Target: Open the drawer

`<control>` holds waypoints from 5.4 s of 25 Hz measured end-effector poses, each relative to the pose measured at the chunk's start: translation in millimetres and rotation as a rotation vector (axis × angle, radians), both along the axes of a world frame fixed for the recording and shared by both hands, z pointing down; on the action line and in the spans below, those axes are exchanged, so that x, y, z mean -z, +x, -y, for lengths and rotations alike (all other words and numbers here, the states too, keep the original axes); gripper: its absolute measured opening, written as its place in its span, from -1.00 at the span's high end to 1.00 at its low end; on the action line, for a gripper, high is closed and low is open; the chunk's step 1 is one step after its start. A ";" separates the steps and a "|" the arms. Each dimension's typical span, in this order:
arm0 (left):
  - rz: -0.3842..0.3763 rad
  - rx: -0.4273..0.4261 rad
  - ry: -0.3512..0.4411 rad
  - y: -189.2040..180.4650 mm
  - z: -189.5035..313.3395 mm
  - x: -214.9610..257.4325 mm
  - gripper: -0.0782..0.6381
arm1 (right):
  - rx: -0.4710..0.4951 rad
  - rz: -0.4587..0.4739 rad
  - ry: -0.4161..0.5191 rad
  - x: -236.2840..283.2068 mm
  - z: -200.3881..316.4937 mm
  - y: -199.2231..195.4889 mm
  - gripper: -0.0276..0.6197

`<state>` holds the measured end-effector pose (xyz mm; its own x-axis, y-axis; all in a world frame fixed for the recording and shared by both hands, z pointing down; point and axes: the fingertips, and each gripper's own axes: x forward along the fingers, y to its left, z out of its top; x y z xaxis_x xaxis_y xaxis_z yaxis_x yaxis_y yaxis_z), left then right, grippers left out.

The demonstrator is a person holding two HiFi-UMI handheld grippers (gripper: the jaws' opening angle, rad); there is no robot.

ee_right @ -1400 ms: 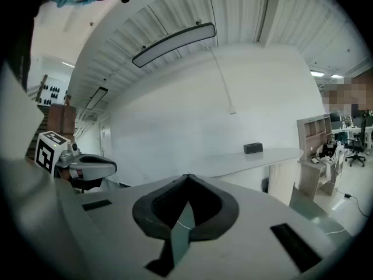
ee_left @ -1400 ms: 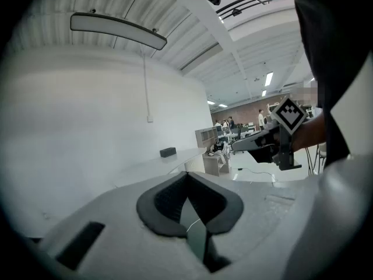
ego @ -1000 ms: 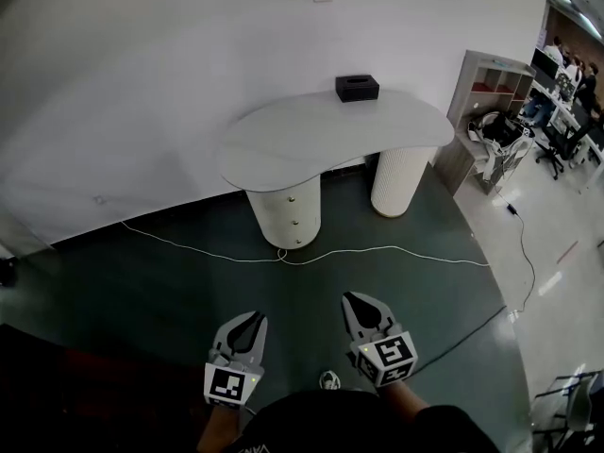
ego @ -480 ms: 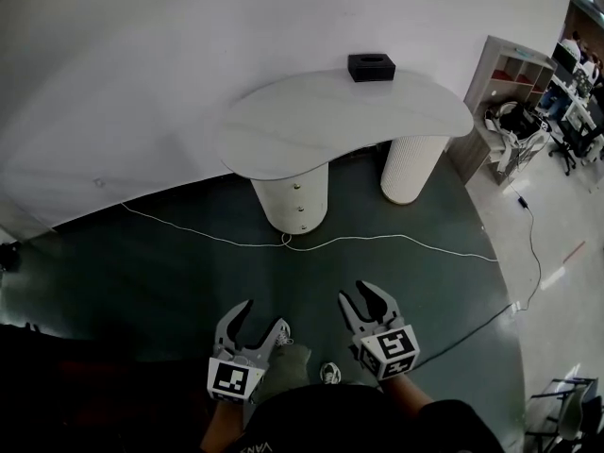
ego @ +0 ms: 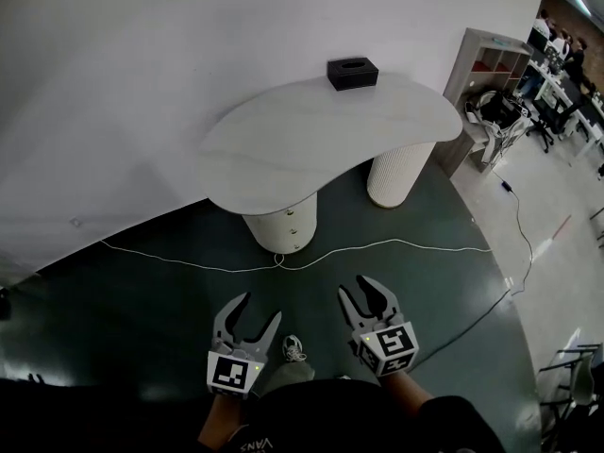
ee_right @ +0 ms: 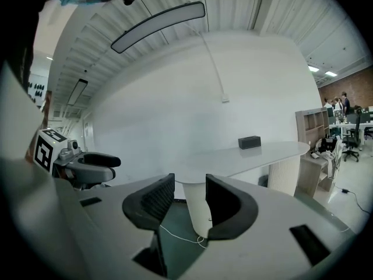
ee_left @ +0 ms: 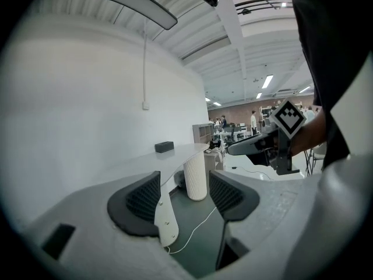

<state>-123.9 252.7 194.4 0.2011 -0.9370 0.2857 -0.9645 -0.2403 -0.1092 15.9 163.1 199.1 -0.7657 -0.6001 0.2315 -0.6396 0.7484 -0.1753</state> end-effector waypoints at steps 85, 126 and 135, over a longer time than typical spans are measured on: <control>0.560 -0.287 -0.273 -141.9 258.1 -239.0 -0.01 | 0.012 0.100 -0.079 -365.7 276.7 -244.1 0.40; 0.597 -0.369 -0.281 -138.4 256.1 -240.6 -0.15 | 0.005 0.107 -0.130 -376.5 232.1 -207.7 0.60; 0.594 -0.403 -0.270 -115.0 262.5 -303.1 -0.15 | -0.005 0.071 -0.175 -446.2 211.3 -171.4 0.60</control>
<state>-238.9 -9.8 497.5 0.2541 -0.7061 0.6610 -0.5943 -0.6531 -0.4693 -155.5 -48.2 645.3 -0.7810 -0.5593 0.2779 -0.6245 0.6994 -0.3476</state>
